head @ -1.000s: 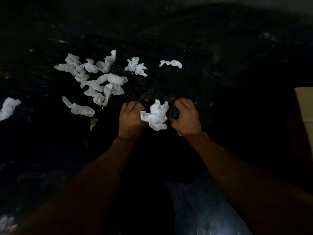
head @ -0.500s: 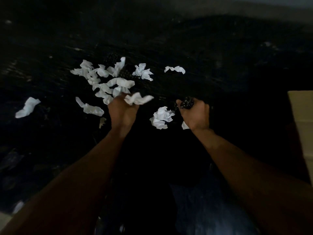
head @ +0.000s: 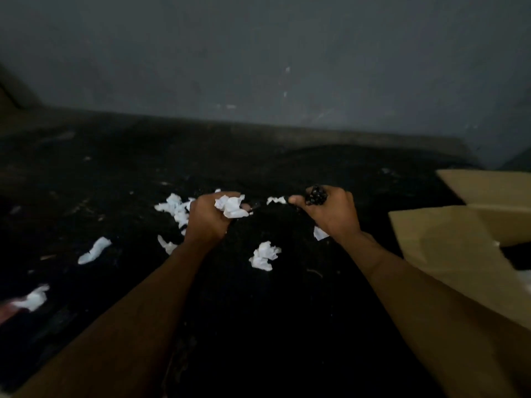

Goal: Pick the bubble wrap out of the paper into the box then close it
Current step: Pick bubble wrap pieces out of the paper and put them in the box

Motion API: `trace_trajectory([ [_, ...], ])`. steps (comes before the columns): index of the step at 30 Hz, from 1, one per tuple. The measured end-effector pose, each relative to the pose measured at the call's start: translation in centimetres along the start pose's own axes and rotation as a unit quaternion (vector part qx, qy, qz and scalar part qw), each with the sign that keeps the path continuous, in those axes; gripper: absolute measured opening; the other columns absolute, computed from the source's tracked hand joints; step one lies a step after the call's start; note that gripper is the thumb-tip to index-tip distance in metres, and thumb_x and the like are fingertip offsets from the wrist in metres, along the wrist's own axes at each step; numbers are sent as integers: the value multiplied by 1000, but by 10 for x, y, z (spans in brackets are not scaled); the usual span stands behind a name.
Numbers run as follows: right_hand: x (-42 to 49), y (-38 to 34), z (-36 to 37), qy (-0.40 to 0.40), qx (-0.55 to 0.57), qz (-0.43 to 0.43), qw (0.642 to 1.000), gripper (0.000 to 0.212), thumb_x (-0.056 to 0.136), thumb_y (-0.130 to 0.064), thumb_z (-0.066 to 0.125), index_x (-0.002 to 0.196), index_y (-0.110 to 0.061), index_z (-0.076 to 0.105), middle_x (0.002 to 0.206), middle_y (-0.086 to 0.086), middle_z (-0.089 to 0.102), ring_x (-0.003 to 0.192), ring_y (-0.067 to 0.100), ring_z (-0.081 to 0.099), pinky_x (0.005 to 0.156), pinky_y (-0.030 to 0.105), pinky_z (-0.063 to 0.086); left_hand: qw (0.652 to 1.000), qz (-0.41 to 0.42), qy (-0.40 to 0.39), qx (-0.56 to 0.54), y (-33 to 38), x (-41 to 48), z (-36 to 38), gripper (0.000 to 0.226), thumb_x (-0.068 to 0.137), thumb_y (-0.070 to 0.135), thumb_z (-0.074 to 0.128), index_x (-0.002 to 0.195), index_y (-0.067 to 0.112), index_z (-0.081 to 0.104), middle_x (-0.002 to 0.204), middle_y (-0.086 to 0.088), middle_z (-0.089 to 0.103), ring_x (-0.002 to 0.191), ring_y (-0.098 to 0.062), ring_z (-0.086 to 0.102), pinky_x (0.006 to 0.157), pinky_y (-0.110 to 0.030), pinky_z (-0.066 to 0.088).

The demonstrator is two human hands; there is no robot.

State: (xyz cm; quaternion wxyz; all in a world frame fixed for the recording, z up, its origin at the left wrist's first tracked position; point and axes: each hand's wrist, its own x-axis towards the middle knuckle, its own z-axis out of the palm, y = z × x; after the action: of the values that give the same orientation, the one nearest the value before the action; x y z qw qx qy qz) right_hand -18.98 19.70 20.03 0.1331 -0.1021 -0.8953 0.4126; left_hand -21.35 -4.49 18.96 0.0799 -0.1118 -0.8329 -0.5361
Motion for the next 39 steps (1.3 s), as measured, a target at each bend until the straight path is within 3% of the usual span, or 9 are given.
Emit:
trace_trajectory([
  [6,-55,-18,-79,82,-46,-39,995,57,67,-63,73,95,-13,73,94,5,74,97,21,66,88,34,51,991,132,-15,23,76,-32,-3,31,75,43,68,83,13,71,74,-4,70,72,-6,64,66,-26,49],
  [9,-96,-19,-116,118,-70,-43,990,63,70,-63,70,108,-13,71,102,6,74,103,21,65,91,34,49,988,148,-45,23,105,-54,9,20,80,21,68,99,17,73,87,4,69,88,-8,63,78,-7,46],
  [12,-135,-10,-151,143,-93,-43,984,77,65,-74,61,115,-16,69,106,3,73,104,17,65,90,29,48,986,156,-60,28,131,-79,29,38,79,21,67,117,21,68,107,-3,70,100,-17,63,92,-20,47],
  [16,-181,2,-197,150,-68,-27,986,80,67,-67,68,129,-16,60,114,3,70,108,16,63,96,33,50,977,187,-97,41,173,-111,61,38,83,0,68,120,1,63,110,-15,69,100,-18,62,76,7,32],
  [21,-219,21,-254,199,-60,-17,978,78,69,-67,69,124,-12,62,107,6,72,95,19,68,88,37,55,961,220,-154,60,221,-135,112,31,89,-4,59,120,-7,60,113,-23,66,104,-30,62,72,8,31],
  [26,-238,53,-317,253,-89,-17,963,70,71,-65,71,110,-7,67,89,10,74,81,21,69,76,44,57,958,235,-159,45,272,-152,173,36,89,7,61,124,0,60,103,-13,68,87,-18,62,77,-15,41],
  [31,-237,99,-394,277,-105,-27,955,69,71,-64,72,116,-12,68,91,6,75,84,16,69,72,39,58,956,253,-148,-16,325,-172,237,13,88,5,63,79,13,67,76,5,60,68,-1,52,61,-10,36],
  [36,-231,155,-471,265,-95,-18,959,46,72,-62,70,74,-16,67,66,0,68,62,14,64,52,26,51,965,233,-105,-54,367,-182,314,38,84,14,69,120,6,65,108,6,59,104,-11,56,84,-14,39],
  [39,-219,189,-498,264,-76,-5,961,44,73,-60,71,69,-17,62,64,-1,65,62,17,64,52,36,53,961,256,-104,-17,379,-187,349,14,83,22,67,86,10,71,82,2,68,86,-19,62,68,-12,40],
])
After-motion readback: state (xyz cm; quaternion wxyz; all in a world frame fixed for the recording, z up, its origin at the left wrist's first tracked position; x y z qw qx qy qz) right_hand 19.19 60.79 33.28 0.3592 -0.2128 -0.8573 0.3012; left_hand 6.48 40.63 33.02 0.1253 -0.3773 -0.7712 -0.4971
